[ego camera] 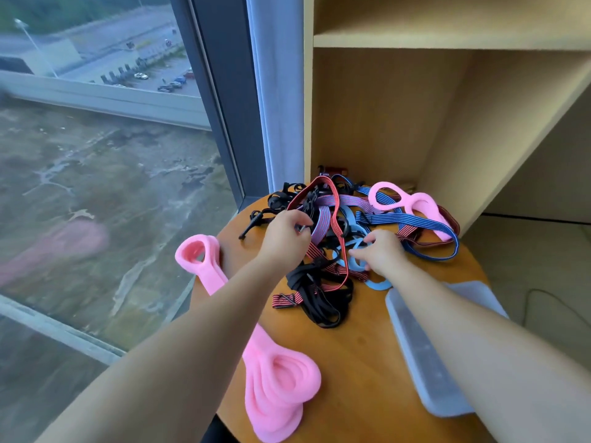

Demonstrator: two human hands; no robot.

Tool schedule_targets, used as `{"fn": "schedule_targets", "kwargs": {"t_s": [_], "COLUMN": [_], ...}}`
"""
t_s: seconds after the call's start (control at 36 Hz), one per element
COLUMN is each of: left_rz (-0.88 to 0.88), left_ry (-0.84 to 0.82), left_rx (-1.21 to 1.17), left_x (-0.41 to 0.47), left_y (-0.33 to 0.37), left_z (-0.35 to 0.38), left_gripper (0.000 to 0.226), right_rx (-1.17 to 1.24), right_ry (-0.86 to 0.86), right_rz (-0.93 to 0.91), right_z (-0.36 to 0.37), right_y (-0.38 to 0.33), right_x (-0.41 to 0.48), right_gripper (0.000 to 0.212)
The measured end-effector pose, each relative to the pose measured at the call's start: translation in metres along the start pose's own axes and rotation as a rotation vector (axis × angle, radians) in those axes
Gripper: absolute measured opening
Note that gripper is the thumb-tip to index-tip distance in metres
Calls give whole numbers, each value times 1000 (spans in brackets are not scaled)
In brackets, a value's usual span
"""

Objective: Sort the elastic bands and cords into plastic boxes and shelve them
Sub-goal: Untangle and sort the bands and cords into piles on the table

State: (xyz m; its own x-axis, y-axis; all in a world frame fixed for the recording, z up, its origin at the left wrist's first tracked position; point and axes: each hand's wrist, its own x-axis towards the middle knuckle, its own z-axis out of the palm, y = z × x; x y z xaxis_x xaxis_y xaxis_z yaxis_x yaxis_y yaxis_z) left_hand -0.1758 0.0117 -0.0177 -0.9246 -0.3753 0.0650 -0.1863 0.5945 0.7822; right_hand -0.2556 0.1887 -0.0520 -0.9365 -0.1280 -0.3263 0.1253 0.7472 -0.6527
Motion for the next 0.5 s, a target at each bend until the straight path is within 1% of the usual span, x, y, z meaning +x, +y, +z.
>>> {"fn": "schedule_targets", "kwargs": {"t_s": [0.06,0.11,0.14,0.17,0.22,0.28,0.33,0.36,0.42,0.5], "left_rz": [8,6,5,7,12,10,8,2,-23,-82], "left_ry": [-18,-31,-38,-47,-76,-100,-119,-134,-185,-287], "left_rx": [-19,-35,-42,-55,-103,-135,-164,-209,-326,-548], "left_x": [0,1,3,4,7,10,14,15,17,21], "left_y": [4,7,9,11,19,30,45,54,72,97], "left_z": [3,6,7,9,13,19,24,25,27,24], "left_gripper": [19,19,18,17,14,11,22,27,28,29], "right_rx": [-23,-51,-53,-32,56,188,307,362,436,422], "right_ry": [16,60,93,130,196,234,246,237,203,188], "right_rz": [14,2,-14,-44,-135,-228,-338,-389,-469,-573], "right_z": [0,-6,-11,-18,-35,-56,-78,-88,-106,-122], "right_y": [-1,-2,-1,0,0,-6,-20,-28,-41,-56], "right_x": [3,7,8,9,9,3,-3,-8,-16,-28], "right_gripper": [38,28,26,28,32,30,30,29,29,32]}}
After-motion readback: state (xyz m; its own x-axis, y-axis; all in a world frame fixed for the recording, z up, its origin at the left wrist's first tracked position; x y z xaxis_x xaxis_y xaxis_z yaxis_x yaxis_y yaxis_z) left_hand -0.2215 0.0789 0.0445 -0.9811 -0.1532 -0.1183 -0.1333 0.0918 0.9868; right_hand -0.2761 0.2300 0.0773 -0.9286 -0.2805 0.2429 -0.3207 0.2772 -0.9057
